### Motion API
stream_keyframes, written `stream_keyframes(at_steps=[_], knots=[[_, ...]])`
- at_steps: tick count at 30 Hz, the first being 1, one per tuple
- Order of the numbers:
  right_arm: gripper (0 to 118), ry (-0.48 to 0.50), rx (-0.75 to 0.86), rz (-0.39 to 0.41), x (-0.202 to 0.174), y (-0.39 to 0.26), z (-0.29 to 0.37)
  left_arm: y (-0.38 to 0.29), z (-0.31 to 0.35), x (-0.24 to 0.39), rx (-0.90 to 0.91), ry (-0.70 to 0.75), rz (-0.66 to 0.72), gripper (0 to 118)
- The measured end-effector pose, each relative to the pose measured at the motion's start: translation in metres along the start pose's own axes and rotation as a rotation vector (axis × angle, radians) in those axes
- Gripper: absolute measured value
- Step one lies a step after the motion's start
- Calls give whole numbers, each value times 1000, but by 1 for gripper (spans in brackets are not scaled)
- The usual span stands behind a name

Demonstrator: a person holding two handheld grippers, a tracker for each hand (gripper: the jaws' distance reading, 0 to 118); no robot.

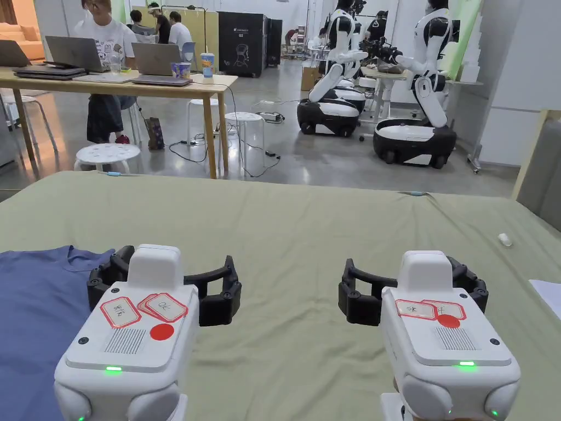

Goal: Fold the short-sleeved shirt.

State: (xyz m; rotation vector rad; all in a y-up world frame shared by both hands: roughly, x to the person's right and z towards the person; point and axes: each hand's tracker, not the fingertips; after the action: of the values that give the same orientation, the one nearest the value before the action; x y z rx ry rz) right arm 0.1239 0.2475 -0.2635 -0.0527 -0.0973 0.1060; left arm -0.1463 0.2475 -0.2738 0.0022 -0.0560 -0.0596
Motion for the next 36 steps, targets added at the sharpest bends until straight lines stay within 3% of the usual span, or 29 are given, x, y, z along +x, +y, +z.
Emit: stream_keyframes(at_steps=[36], knots=[[118,18,2,13,-3,-2,-2,1,1,-3,-10,-10,-23,118]])
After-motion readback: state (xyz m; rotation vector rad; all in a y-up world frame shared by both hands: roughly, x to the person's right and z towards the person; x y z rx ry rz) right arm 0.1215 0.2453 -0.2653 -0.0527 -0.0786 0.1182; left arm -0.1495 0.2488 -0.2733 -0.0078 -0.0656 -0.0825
